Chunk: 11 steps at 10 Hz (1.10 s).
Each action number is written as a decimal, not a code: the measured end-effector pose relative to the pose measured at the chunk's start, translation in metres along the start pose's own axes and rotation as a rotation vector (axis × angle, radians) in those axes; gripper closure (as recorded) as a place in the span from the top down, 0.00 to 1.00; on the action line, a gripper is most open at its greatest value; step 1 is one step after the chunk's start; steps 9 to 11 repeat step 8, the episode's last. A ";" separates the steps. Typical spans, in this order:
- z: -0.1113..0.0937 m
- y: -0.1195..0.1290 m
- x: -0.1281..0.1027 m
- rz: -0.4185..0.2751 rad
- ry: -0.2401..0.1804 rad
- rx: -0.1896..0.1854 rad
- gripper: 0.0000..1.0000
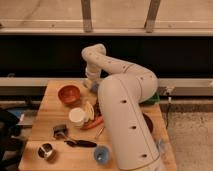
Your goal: Wipe table surface with sponge
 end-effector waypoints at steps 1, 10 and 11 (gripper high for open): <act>-0.002 0.018 0.006 -0.012 -0.003 -0.016 0.00; -0.020 0.014 0.052 0.094 -0.001 0.009 0.00; -0.020 0.014 0.052 0.094 -0.001 0.009 0.00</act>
